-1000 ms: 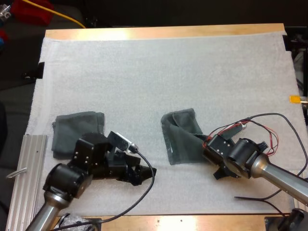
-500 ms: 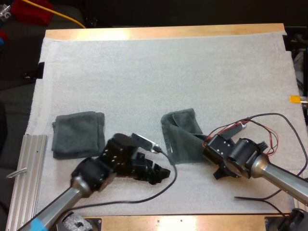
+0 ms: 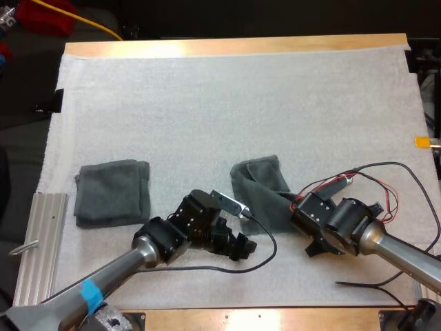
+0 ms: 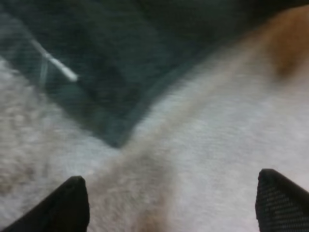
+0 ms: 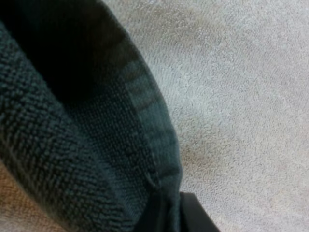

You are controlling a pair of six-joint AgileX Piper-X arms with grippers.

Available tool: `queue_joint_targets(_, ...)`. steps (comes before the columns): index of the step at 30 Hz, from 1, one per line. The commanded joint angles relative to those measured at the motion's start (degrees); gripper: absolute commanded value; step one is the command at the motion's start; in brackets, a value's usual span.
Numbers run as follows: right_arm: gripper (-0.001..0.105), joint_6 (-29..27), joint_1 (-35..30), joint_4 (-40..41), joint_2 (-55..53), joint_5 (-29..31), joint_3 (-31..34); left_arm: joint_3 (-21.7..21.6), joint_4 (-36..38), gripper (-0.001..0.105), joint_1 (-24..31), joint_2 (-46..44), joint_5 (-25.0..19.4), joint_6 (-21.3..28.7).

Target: Pick towel from pile, fold and stack

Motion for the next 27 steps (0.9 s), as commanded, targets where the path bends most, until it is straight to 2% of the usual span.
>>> queue_joint_targets(1, 0.001, 0.23, -0.26, 0.79, -0.52, -0.31, 0.14, -0.28, -1.21, 0.069, -0.2, 0.49, -1.0, 0.49)
queue_joint_targets(6, 0.001, 0.23, -0.26, 0.79, -0.52, -0.31, 0.14, -1.23, -2.77, 0.069, -0.2, 3.7, -1.25, 0.75)
queue_joint_targets(16, 0.001, 0.23, -0.26, 0.79, -0.52, -0.31, 0.14, -8.27, -1.49, 0.069, -0.2, 12.28, -2.32, 2.06)
queue_joint_targets(27, 0.001, 0.23, -0.26, 0.79, -0.52, -0.31, 0.14, -9.22, 0.06, 0.069, -0.2, 17.69, -2.55, 2.05)
